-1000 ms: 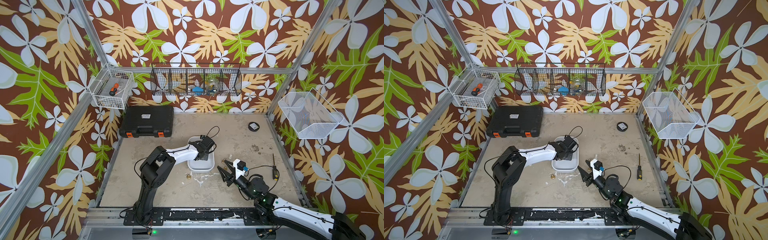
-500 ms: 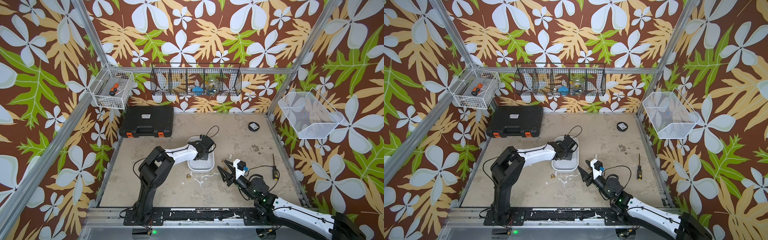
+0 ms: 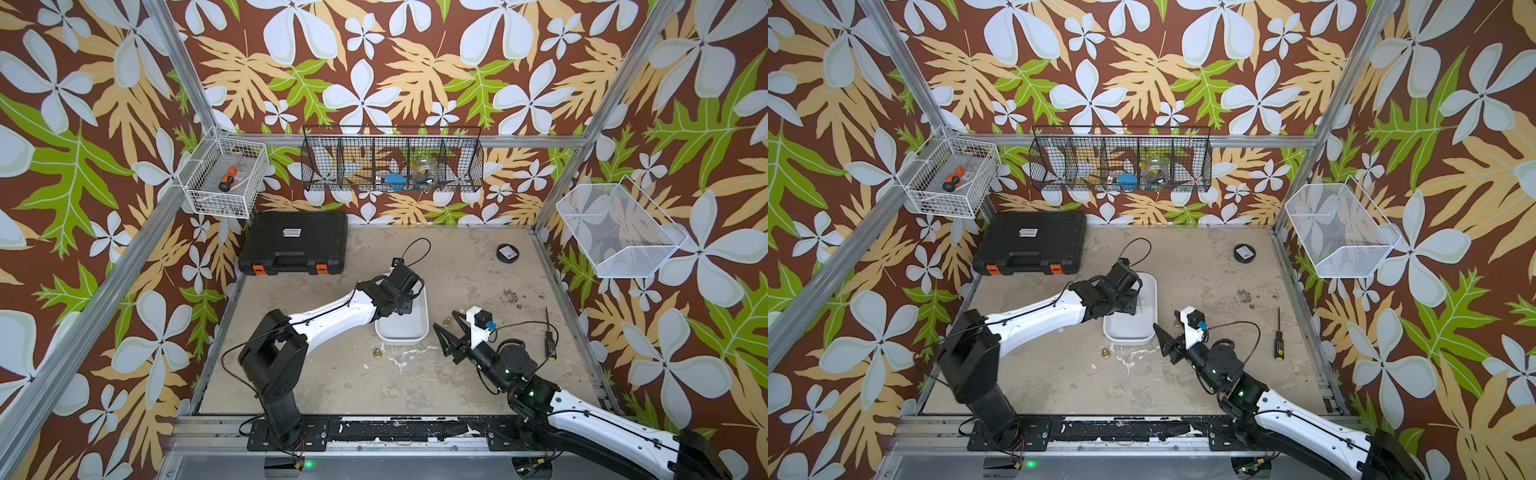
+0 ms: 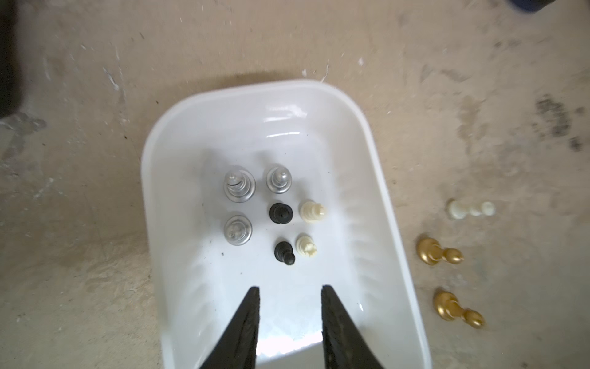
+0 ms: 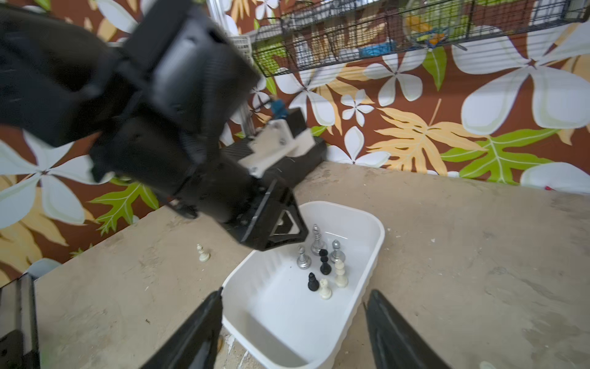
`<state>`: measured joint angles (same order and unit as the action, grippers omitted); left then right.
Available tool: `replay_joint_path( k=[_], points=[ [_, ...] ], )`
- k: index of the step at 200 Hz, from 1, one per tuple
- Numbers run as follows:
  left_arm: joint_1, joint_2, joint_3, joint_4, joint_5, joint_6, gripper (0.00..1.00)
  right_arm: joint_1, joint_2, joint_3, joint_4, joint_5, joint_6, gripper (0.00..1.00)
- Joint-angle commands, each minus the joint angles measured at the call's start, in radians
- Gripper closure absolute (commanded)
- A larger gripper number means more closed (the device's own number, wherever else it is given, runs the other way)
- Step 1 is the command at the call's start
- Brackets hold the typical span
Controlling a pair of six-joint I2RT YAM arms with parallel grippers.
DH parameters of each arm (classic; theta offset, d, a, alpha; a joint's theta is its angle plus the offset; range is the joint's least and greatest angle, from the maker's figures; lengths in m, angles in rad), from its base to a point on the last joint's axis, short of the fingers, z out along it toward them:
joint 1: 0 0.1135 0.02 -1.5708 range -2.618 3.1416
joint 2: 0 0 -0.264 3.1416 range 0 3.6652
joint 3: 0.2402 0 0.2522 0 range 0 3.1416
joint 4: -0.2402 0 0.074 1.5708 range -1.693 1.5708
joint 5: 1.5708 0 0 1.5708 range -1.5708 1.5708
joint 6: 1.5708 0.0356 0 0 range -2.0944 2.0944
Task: Put the chess pieces into the storage box
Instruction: Place the chess piece in the storage box, then pick up the chess piece at the center of the board.
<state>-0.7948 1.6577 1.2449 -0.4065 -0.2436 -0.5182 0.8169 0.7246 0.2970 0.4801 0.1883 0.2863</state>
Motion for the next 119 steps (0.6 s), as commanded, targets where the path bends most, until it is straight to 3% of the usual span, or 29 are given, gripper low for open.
replay_joint_path(
  k=[1, 14, 26, 59, 81, 119],
  points=[
    [-0.001, -0.177, -0.094, 0.043, 0.022, 0.014, 0.57, -0.133, 0.093, 0.209, -0.413, -0.078, 0.148, 0.27],
    [-0.001, -0.319, -0.194, 0.106, 0.055, 0.039, 0.53, -0.258, 0.203, 0.347, -0.592, -0.209, 0.18, 0.29],
    [0.003, -0.443, -0.277, 0.152, 0.101, 0.066, 0.46, -0.321, 0.306, 0.452, -0.733, -0.255, 0.169, 0.33],
    [0.006, -0.714, -0.42, 0.122, 0.187, 0.135, 0.35, -0.338, 0.48, 0.612, -0.931, -0.139, 0.093, 0.37],
    [0.008, -0.811, -0.464, 0.054, 0.216, 0.165, 0.34, -0.358, 0.568, 0.671, -0.977, -0.058, 0.085, 0.39],
    [0.006, -0.854, -0.522, 0.047, 0.315, 0.202, 0.34, -0.448, 0.719, 0.716, -0.959, -0.082, 0.083, 0.4]
  ],
)
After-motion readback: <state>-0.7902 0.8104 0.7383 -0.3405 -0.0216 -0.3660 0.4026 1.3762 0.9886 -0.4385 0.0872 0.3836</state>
